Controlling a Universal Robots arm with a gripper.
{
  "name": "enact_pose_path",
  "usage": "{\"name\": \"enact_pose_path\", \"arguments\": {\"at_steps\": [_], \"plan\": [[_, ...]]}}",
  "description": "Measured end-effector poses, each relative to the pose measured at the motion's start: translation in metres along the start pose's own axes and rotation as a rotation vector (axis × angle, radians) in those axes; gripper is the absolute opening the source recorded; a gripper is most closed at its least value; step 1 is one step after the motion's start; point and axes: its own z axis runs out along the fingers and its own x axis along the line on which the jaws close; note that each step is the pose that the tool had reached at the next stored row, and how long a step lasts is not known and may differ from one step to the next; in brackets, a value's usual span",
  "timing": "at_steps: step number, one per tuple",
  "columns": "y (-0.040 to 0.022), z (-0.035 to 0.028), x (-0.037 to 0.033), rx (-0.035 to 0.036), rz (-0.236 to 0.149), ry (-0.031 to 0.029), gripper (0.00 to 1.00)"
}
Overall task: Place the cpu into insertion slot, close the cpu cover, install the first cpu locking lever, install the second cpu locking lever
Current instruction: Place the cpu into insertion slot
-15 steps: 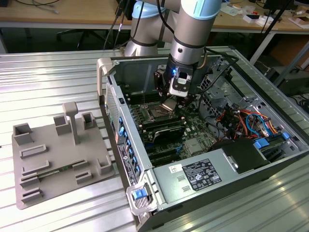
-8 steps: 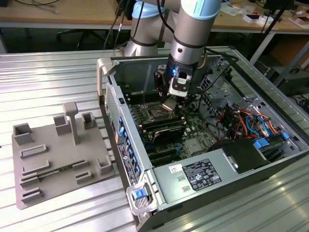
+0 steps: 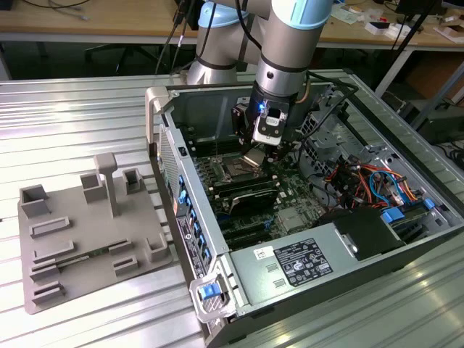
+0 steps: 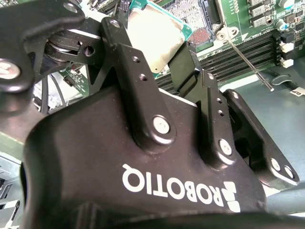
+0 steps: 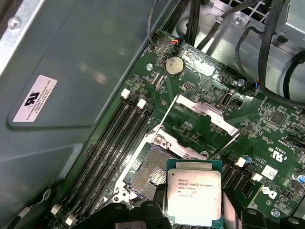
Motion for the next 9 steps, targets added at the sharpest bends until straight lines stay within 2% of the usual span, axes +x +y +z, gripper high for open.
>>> {"name": "enact_pose_path", "arguments": {"at_steps": [9], "plan": [[0.0, 0.0, 0.0, 0.0011, 0.009, -0.0015, 0.55]]}}
